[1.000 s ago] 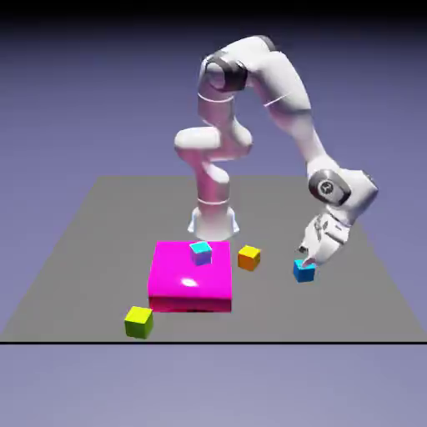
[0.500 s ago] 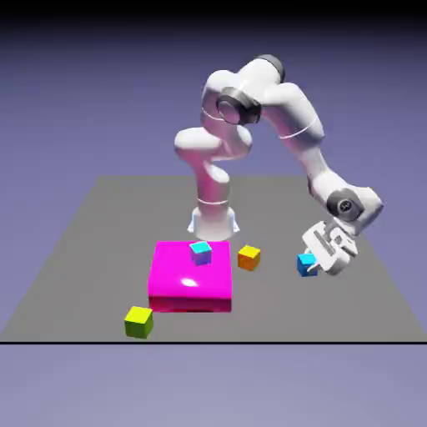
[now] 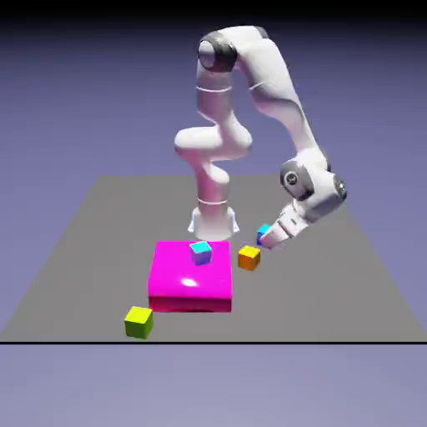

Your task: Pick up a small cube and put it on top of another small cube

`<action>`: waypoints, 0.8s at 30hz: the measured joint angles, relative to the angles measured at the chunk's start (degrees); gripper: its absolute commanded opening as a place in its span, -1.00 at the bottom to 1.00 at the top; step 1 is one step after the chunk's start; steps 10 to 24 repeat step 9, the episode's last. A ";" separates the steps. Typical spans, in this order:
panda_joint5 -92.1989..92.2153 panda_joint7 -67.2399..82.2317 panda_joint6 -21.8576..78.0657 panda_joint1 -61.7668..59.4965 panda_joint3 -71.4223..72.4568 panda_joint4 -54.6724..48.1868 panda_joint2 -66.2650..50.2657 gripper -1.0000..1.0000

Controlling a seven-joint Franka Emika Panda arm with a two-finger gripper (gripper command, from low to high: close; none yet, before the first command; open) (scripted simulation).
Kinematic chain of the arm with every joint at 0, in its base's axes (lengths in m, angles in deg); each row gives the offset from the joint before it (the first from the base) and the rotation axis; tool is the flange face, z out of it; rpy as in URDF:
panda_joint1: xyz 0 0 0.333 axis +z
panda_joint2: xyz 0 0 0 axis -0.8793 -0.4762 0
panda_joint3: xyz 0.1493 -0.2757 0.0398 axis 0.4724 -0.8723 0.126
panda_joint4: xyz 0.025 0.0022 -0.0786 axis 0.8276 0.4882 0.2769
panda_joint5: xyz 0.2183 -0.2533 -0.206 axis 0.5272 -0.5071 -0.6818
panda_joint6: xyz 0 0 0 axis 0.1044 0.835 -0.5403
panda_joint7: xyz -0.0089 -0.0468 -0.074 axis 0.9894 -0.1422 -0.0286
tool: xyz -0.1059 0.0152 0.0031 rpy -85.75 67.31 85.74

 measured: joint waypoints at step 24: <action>-4.57 -4.90 -11.71 0.16 -3.79 6.27 -6.09 1.00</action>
